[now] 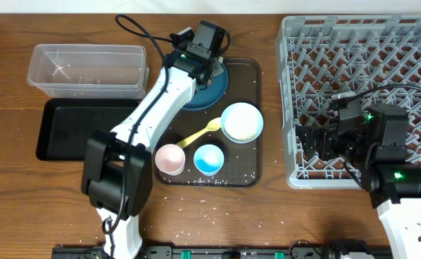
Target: Sort waste into correct bins and load items into the dishwasher rack
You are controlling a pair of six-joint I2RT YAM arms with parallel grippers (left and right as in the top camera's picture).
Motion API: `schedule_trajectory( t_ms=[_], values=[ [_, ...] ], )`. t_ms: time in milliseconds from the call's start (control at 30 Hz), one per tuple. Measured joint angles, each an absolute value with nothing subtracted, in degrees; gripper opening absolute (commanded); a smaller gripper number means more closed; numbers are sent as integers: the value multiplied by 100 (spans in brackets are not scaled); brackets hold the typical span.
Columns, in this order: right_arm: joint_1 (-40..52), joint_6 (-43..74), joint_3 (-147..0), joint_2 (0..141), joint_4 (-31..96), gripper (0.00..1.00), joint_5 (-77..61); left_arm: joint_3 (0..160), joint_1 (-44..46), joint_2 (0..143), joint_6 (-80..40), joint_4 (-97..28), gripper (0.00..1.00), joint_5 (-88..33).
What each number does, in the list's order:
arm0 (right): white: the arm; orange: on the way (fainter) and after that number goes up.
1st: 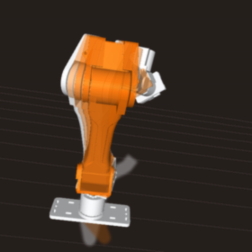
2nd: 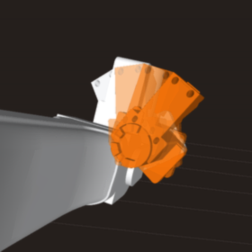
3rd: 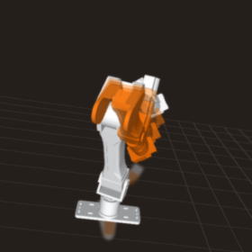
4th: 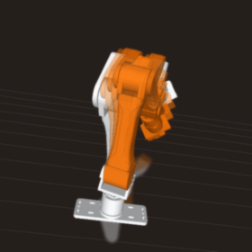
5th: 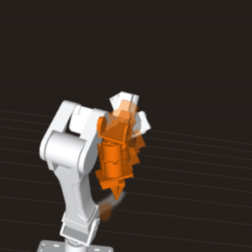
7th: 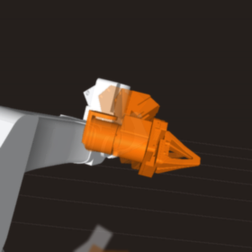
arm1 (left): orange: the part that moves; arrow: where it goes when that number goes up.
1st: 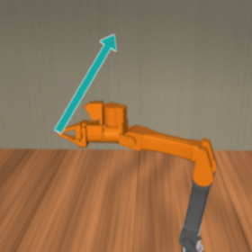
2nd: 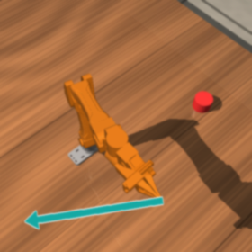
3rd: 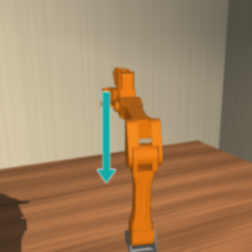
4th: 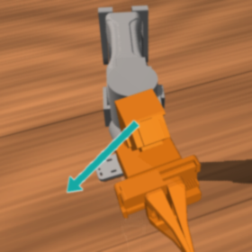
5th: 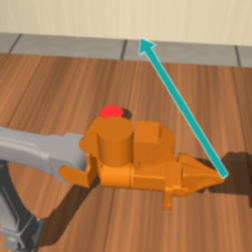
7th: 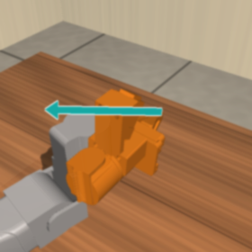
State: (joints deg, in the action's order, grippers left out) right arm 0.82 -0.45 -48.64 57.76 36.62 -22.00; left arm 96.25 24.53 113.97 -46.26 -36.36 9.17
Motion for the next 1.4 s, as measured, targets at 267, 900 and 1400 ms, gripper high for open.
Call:
schedule_trajectory(
  t_ms=[267,900,1400],
  values=[
    [82,-45,-4864,5776,3662,92,-2200,9625,2351,11397,-4624,-3854,28,917],
    [82,-45,-4864,5776,3671,92,-2147,9625,2292,11399,-4604,-3710,24,921],
    [82,-45,-4864,5776,3682,92,-2110,9625,2292,12333,-4512,-3234,47,937]
  ],
)
